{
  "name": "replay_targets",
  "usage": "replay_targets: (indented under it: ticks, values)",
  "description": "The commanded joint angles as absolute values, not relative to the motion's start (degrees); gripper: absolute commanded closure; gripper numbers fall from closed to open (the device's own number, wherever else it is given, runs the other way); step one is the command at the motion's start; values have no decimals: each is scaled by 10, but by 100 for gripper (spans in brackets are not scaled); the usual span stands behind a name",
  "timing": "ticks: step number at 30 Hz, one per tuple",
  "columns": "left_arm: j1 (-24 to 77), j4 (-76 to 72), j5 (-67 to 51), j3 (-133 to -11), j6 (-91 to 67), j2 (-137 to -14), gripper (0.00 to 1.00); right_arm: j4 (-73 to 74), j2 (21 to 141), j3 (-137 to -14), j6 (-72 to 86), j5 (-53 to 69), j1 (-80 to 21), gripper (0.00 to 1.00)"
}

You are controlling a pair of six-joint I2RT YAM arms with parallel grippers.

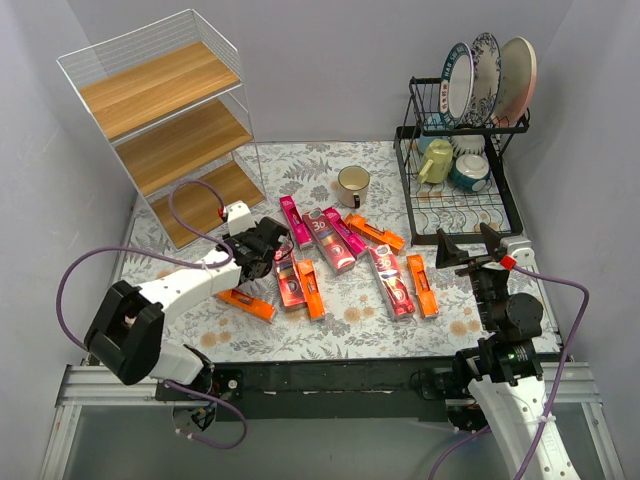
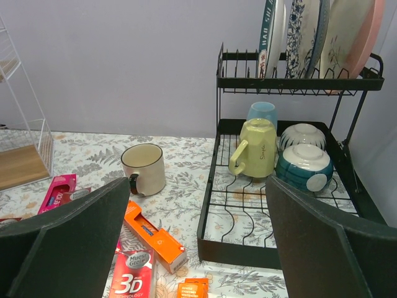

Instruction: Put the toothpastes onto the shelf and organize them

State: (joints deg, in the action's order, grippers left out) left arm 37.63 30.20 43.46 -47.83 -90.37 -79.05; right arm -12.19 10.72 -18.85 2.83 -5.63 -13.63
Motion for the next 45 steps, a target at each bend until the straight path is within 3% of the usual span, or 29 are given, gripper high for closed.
replay_targets:
  ticks: [1, 15, 27, 37, 42, 45]
  values:
    - [328, 258, 481, -522, -855, -825, 64, -151, 98, -185, 25, -62, -141, 1]
    - [207, 39, 434, -606, -725, -992, 64, -150, 96, -183, 25, -60, -142, 1]
    - [187, -56, 408, -662, -660, -1087, 62, -148, 92, -185, 22, -59, -143, 1]
    - [182, -29, 396, -714, -677, -1147, 51, -142, 92, -189, 18, -56, -144, 1]
    - [182, -14, 387, -687, -711, -1114, 39, -140, 91, -189, 18, -56, -144, 2]
    - [184, -23, 374, -657, -726, -1089, 38, -141, 91, -188, 18, -52, -144, 1]
